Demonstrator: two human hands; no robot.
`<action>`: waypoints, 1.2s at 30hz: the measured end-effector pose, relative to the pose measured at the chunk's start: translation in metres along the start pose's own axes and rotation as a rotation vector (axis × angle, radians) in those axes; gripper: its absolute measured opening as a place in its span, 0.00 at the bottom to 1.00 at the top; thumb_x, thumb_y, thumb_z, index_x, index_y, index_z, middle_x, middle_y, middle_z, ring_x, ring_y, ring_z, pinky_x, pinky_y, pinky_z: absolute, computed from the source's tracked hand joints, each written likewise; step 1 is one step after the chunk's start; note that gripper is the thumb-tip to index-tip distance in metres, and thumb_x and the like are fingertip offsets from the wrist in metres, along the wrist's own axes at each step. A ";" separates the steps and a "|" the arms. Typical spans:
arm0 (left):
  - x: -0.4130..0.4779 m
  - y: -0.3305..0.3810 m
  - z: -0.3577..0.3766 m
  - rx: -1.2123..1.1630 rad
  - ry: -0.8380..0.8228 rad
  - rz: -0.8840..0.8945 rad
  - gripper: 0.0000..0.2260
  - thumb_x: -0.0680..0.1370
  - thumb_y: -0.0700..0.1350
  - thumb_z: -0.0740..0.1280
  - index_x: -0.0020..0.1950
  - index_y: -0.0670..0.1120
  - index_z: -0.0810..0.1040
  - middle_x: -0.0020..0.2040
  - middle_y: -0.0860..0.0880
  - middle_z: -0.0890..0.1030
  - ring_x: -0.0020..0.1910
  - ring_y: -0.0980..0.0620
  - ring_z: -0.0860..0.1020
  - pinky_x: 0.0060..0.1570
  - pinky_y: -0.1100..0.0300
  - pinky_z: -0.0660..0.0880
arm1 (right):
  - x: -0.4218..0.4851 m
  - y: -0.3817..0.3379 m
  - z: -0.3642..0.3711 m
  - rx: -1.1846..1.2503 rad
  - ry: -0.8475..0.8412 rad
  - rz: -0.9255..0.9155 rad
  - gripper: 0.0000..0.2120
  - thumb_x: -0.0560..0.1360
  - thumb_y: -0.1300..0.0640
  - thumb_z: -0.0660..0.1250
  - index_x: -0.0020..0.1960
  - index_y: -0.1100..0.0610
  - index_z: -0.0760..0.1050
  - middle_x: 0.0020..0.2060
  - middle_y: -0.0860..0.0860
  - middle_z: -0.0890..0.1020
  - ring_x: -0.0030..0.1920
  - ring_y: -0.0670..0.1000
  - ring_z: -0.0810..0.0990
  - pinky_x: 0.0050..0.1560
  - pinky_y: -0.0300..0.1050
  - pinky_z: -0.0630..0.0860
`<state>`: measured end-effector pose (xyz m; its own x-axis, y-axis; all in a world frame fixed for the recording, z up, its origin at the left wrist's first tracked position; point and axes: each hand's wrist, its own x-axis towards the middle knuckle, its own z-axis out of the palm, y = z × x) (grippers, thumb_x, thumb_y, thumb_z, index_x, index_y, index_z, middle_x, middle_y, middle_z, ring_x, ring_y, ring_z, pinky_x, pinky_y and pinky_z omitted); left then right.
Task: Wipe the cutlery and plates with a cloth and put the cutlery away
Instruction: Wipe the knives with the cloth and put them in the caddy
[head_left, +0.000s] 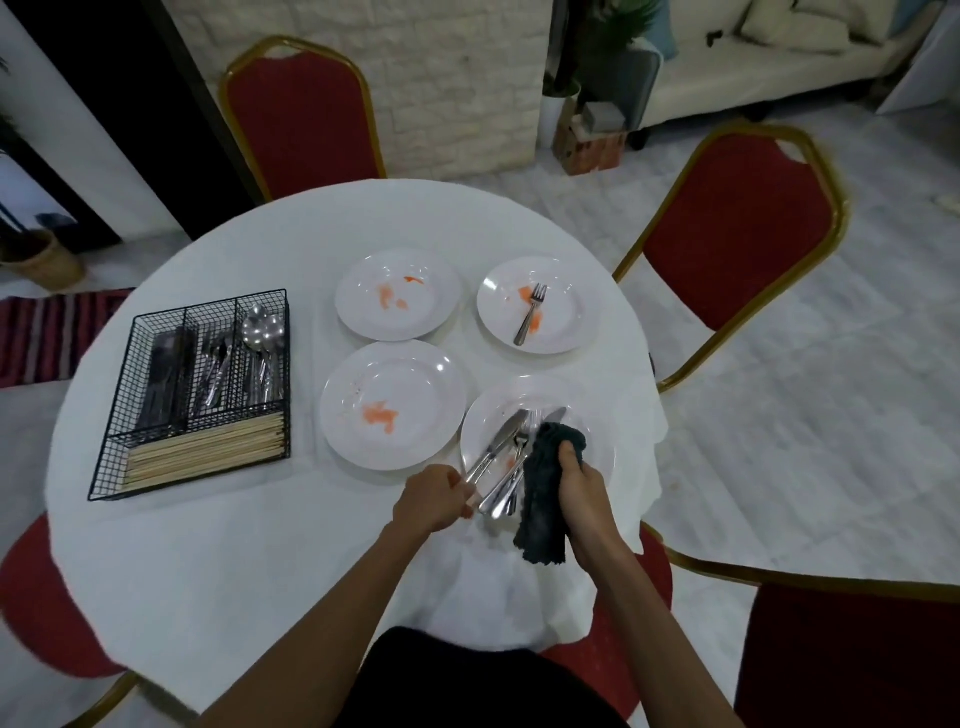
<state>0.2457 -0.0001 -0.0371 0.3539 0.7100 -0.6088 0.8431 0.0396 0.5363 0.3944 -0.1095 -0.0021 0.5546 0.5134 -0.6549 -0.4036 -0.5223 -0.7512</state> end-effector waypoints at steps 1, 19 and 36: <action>-0.009 0.000 -0.004 -0.091 -0.001 0.000 0.11 0.80 0.52 0.65 0.46 0.45 0.80 0.37 0.52 0.86 0.37 0.56 0.82 0.39 0.61 0.79 | 0.001 0.001 0.002 -0.007 0.009 0.017 0.22 0.85 0.43 0.52 0.52 0.56 0.79 0.49 0.55 0.84 0.51 0.54 0.83 0.55 0.50 0.80; -0.081 -0.026 -0.085 -0.561 0.006 0.008 0.09 0.83 0.47 0.61 0.51 0.44 0.78 0.37 0.48 0.82 0.30 0.53 0.77 0.30 0.60 0.74 | -0.015 -0.040 0.169 0.083 -0.114 -0.101 0.15 0.86 0.49 0.55 0.59 0.57 0.76 0.50 0.54 0.83 0.50 0.53 0.82 0.45 0.46 0.80; -0.067 -0.106 -0.139 -0.556 0.320 0.025 0.08 0.83 0.41 0.60 0.59 0.51 0.73 0.36 0.53 0.81 0.30 0.59 0.77 0.29 0.68 0.71 | -0.014 -0.035 0.287 -0.154 -0.147 -0.167 0.11 0.83 0.54 0.64 0.57 0.61 0.78 0.49 0.56 0.84 0.51 0.56 0.84 0.52 0.52 0.83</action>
<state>0.0765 0.0459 0.0280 0.1600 0.8866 -0.4339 0.4695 0.3183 0.8235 0.1919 0.0974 0.0094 0.4882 0.6888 -0.5359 -0.1938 -0.5131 -0.8362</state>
